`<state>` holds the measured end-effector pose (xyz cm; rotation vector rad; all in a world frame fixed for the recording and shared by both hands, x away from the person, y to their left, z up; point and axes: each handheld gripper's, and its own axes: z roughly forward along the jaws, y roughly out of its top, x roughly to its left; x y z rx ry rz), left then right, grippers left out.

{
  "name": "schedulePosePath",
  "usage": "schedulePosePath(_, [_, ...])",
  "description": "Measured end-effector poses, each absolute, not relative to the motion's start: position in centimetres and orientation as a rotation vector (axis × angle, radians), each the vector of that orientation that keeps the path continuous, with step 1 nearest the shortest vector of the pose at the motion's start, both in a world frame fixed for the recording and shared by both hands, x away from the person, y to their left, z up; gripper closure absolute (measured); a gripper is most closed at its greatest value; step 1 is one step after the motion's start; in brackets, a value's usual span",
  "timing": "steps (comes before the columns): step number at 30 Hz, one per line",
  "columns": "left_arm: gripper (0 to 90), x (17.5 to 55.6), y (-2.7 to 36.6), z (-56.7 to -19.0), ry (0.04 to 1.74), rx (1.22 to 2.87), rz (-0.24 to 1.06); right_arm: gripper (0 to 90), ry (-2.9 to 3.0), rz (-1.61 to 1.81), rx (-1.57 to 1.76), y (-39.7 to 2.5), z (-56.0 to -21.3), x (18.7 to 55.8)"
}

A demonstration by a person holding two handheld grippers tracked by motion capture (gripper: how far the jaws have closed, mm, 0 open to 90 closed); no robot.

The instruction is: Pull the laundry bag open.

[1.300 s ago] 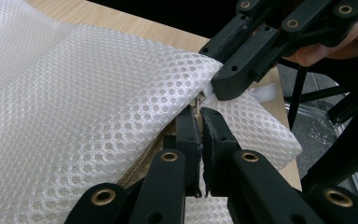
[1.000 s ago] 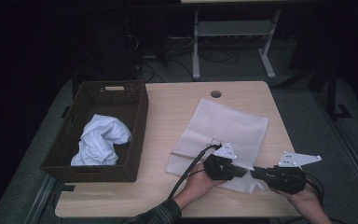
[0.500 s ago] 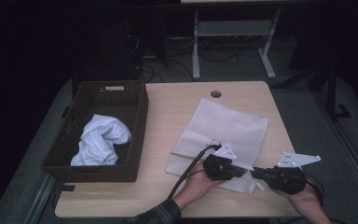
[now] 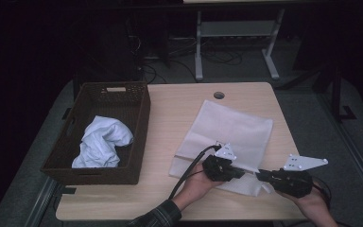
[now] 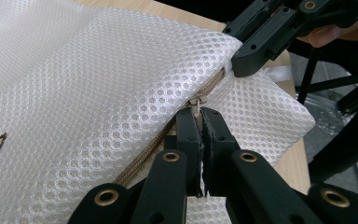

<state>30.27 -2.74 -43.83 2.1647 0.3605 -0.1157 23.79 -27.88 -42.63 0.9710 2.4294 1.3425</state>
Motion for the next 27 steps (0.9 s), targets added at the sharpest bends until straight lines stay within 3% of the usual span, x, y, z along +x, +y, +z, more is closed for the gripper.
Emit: schedulePosePath(27, [87.3,30.45,-2.35,-44.17,0.413,2.203,-0.096,83.3,2.430,1.295,1.002,-27.59,-42.59,23.73])
